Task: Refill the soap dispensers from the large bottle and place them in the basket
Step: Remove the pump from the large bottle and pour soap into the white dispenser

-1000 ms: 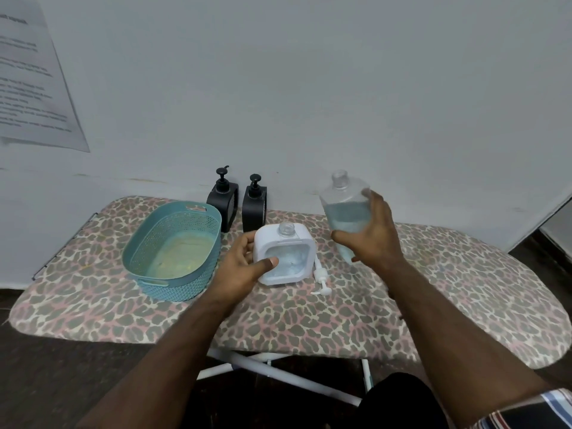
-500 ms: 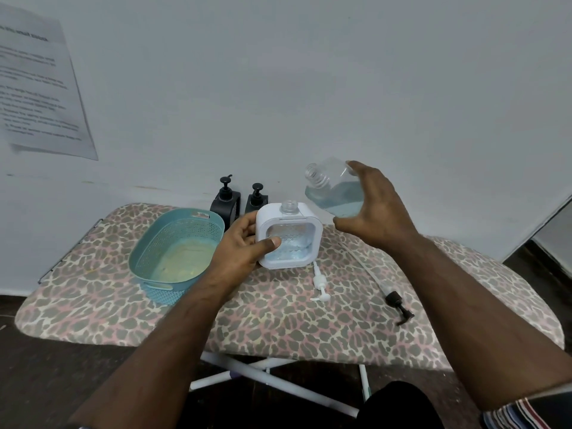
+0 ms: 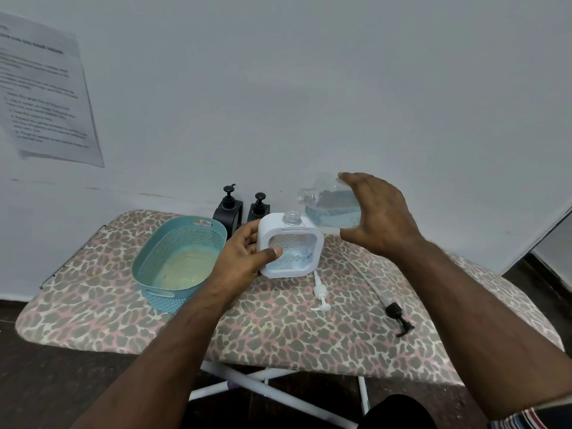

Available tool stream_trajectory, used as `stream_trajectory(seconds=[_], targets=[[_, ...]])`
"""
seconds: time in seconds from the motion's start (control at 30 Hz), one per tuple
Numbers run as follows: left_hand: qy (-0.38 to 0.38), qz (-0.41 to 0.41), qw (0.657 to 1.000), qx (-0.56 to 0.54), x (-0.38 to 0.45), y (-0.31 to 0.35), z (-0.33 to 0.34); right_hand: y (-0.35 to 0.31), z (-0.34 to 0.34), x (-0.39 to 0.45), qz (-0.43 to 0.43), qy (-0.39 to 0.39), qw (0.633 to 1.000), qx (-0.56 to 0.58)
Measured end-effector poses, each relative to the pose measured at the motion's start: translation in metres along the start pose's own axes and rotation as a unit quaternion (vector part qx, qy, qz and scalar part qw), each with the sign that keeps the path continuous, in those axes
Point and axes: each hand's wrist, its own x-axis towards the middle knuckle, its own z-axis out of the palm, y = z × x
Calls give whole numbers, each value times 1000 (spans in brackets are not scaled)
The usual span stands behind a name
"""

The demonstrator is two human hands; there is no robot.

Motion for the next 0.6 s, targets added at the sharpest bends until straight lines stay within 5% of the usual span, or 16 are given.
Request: stream_trajectory(seconds=[0.6], targets=[[-3,-2,1000,2,6,-8,-2,7,0,6,-40,3,998,-56]])
